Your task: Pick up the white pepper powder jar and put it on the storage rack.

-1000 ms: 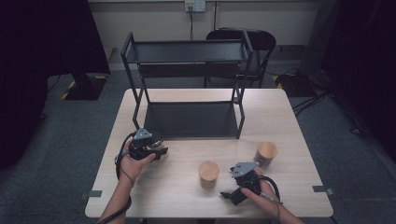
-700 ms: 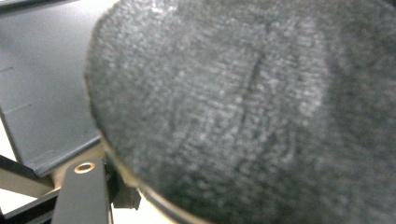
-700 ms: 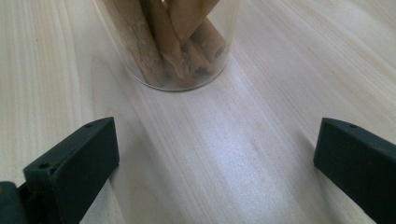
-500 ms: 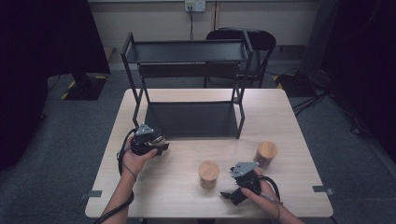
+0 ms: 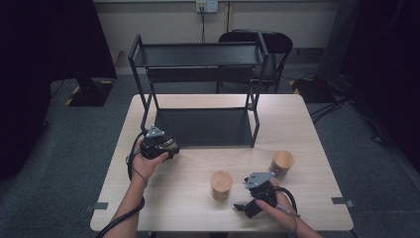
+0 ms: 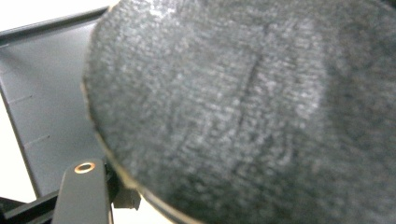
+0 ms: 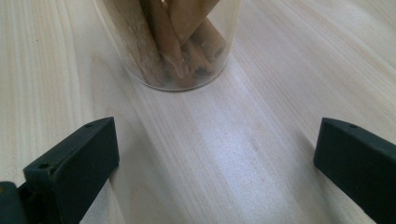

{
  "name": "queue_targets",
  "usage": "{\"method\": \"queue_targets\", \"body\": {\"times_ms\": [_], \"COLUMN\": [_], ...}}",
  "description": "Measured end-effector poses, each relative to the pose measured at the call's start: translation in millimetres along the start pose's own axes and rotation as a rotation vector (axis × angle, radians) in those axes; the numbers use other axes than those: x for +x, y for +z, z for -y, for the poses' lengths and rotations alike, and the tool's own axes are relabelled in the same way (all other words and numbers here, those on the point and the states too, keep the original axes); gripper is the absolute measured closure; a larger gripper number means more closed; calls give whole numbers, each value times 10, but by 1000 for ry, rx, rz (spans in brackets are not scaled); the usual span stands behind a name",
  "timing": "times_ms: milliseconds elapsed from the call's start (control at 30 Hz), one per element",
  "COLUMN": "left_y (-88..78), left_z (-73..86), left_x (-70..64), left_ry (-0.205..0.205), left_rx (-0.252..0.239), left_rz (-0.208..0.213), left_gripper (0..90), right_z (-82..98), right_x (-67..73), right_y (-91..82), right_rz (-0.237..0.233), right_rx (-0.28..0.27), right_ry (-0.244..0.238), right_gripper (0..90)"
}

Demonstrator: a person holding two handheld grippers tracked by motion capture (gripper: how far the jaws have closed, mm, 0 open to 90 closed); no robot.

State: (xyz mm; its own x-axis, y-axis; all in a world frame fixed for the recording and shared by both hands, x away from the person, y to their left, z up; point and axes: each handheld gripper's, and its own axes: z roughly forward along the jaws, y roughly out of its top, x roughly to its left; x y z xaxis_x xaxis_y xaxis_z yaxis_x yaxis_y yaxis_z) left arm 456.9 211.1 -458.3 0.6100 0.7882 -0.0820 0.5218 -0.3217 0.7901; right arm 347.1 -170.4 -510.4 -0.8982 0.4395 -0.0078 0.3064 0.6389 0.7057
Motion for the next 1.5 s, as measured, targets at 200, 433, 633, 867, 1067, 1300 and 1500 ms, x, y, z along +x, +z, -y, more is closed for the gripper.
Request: {"method": "queue_targets", "body": {"times_ms": [200, 433, 633, 867, 1067, 1300, 1500], "left_y": [28, 67, 97, 120, 140, 164, 194], "left_z": [-75, -129, -161, -218, -265, -320, -370], "left_x": [22, 35, 62, 110, 139, 170, 192], "left_ry": [5, 5, 3, -5, -4, -4, -10], "left_rx": [7, 6, 7, 0, -2, 1, -1], "left_rz": [-1, -10, -27, -45, -52, -63, -68], "left_gripper": [307, 307, 307, 308, 308, 308, 309], "right_z": [0, 0, 0, 0, 0, 0, 0], "right_x": [0, 0, 0, 0, 0, 0, 1], "right_y": [0, 0, 0, 0, 0, -1, -1], "right_rz": [0, 0, 0, 0, 0, -1, -1], "right_rx": [0, 0, 0, 0, 0, 1, 1], "right_ry": [0, 0, 0, 0, 0, 0, 1], "right_gripper": [0, 0, 0, 0, 0, 0, 0]}}
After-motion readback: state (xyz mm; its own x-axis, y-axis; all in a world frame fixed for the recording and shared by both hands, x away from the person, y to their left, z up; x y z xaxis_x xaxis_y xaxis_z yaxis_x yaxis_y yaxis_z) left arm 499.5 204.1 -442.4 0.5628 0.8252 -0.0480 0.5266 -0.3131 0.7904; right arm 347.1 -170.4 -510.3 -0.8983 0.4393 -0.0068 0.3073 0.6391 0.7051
